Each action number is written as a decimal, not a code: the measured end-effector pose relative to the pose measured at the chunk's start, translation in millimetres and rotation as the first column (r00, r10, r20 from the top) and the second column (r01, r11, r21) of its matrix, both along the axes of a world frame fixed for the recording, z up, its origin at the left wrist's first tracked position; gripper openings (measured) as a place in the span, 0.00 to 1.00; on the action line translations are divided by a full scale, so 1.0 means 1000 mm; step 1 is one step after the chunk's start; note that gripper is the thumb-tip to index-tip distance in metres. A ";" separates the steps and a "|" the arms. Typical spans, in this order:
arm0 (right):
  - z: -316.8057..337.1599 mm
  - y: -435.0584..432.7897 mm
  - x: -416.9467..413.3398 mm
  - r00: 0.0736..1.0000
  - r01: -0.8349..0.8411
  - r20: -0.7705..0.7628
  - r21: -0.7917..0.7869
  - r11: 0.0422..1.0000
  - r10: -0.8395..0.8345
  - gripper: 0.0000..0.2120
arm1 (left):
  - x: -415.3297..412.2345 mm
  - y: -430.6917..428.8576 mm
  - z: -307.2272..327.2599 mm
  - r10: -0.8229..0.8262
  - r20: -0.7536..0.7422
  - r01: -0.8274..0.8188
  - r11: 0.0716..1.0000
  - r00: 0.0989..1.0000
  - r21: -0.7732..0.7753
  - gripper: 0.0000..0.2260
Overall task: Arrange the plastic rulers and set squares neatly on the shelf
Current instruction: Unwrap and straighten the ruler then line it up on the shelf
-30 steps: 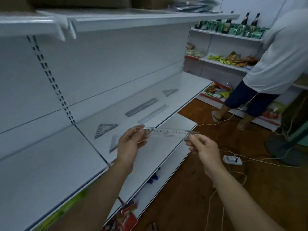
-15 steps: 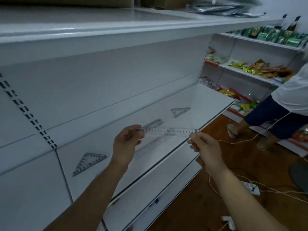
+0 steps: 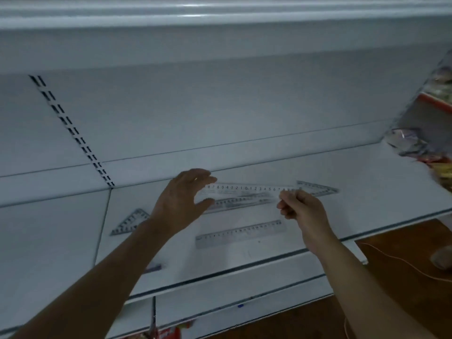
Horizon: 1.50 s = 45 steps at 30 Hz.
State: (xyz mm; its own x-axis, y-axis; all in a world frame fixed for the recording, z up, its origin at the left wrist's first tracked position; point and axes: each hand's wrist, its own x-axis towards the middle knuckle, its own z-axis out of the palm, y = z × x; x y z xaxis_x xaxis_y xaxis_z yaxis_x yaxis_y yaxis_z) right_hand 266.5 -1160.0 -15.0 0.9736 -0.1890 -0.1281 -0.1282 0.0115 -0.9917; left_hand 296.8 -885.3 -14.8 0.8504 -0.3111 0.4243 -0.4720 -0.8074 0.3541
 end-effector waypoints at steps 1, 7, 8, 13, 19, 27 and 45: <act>-0.001 -0.002 0.005 1.000 -0.028 -0.009 0.023 0.999 0.028 0.10 | 0.001 -0.003 0.002 -0.001 -0.003 0.001 0.999 1.000 0.036 0.20; -0.003 -0.010 0.029 0.988 -0.146 -0.033 0.060 0.987 0.148 0.08 | -0.004 -0.018 0.012 0.075 0.010 -0.076 0.980 0.997 0.185 0.18; -0.003 -0.011 0.032 0.986 -0.161 -0.031 0.037 0.986 0.162 0.07 | -0.004 -0.018 0.013 0.085 -0.006 -0.083 0.982 0.996 0.170 0.18; -0.010 -0.018 0.041 0.969 -0.146 0.120 -0.418 0.897 0.214 0.22 | -0.003 -0.015 0.013 0.132 -0.074 -0.125 0.988 0.989 0.093 0.17; -0.009 -0.018 0.064 0.730 -0.082 0.200 -0.924 0.374 0.653 0.25 | 0.000 -0.011 0.013 0.179 -0.275 -0.157 0.982 0.945 0.101 0.18; -0.014 -0.012 0.080 0.729 -0.203 0.057 -0.934 0.294 0.682 0.19 | 0.006 -0.007 -0.001 0.186 -0.416 -0.136 0.980 0.890 0.147 0.16; -0.027 -0.008 0.093 0.717 -0.382 -0.165 -0.906 0.184 0.677 0.20 | 0.021 -0.001 -0.023 0.144 -0.544 -0.080 0.987 0.827 0.139 0.21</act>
State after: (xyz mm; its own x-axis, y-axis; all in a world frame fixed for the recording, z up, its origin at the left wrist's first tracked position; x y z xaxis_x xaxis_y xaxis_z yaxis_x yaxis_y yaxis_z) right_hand 359.5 -1167.9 -41.7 0.8450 0.5332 -0.0393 0.4818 -0.7913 -0.3763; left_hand 318.2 -886.8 -37.3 0.9643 -0.2148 -0.1549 -0.1279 -0.8900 0.4377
